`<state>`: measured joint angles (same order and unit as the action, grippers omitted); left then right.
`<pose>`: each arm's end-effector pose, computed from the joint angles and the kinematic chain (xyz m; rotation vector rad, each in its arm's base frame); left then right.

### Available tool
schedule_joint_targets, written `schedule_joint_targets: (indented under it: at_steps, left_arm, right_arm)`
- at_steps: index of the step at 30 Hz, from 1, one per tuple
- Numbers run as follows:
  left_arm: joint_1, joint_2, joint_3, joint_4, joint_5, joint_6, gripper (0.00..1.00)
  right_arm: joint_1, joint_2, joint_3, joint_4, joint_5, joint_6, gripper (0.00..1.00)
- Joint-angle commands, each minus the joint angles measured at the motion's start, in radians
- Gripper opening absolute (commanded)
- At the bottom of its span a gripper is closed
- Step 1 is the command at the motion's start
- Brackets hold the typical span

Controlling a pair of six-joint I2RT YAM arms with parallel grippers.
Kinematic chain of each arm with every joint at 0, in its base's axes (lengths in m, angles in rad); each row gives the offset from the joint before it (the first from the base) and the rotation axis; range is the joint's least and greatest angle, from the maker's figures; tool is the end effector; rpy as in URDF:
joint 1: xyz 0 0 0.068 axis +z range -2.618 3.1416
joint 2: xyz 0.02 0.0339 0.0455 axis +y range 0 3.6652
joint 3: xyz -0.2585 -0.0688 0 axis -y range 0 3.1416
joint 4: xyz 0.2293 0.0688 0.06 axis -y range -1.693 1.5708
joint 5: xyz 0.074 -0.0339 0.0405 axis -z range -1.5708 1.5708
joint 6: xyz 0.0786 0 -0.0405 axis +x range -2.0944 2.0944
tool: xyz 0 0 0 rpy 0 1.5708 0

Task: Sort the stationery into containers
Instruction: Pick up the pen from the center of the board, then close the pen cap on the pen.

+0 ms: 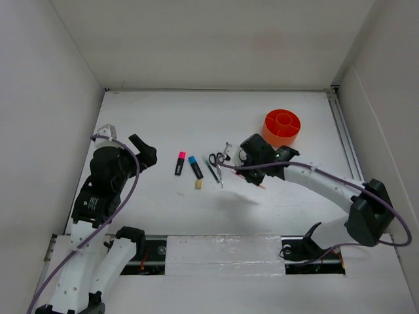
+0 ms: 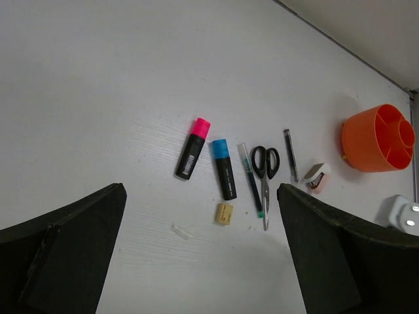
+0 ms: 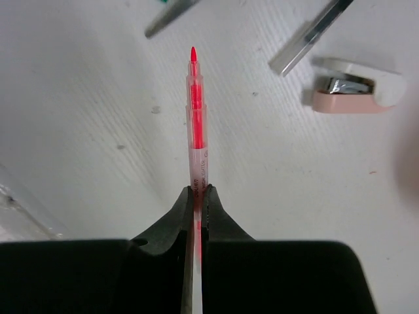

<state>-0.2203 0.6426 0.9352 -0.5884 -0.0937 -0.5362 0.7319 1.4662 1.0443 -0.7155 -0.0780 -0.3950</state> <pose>0.1587 -0.0280 0.3476 -0.3615 1.8532 -0.4339 0.2122 0.1989 0.1932 -1.4725 2.2871 0.2050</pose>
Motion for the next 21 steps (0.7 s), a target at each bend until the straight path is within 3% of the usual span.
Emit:
schedule_joint_targets:
  at_steps: [1, 6, 9, 15, 21]
  left_arm:
    - [0.007, 0.009, 0.02, 0.01, 0.006, -0.01, 1.0]
    - [0.007, 0.098, 0.031, 0.01, 0.077, -0.091, 1.0]
    - [-0.02, 0.118, -0.034, 0.056, 0.143, -0.199, 1.0]
    - [-0.053, 0.129, -0.095, 0.007, 0.006, -0.427, 1.0]
    - [-0.053, 0.212, -0.193, -0.018, -0.136, -0.536, 1.0]
  right_arm:
    - [0.038, -0.099, 0.1, 0.001, 0.063, 0.134, 0.0]
    - [0.084, -0.055, 0.212, 0.021, 0.271, 0.32, 0.0]
    - [0.109, -0.017, 0.267, 0.008, 0.31, 0.386, 0.0]
    - [0.138, -0.067, 0.269, 0.091, 0.512, 0.536, 0.0]
    - [0.138, -0.213, 0.198, 0.183, 0.524, 0.536, 0.0]
